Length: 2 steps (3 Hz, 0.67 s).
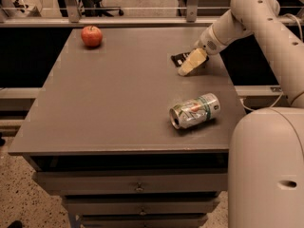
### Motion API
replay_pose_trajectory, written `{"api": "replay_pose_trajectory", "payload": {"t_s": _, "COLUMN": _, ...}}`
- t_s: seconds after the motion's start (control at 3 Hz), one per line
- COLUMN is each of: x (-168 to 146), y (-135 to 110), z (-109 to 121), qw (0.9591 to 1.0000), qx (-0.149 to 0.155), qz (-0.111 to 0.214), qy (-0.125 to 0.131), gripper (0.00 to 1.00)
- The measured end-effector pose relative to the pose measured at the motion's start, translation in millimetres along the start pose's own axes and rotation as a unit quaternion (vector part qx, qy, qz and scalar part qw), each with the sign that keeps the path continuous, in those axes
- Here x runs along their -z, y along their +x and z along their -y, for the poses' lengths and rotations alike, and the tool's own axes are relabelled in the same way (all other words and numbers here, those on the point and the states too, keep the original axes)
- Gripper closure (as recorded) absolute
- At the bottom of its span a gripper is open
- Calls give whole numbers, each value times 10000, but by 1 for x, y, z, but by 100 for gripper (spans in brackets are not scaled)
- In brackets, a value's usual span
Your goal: Pick rxbar chocolate
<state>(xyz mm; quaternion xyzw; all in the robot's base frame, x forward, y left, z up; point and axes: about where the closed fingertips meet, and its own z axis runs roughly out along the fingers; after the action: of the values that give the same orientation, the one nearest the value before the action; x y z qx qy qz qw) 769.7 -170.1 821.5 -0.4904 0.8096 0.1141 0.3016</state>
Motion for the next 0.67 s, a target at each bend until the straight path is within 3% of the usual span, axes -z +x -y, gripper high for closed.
{"api": "replay_pose_trajectory", "payload": {"t_s": 0.67, "x": 34, "y": 2, "z": 0, "qw": 9998, "qx": 183, "qz": 44, "qy": 68, "gripper": 64}}
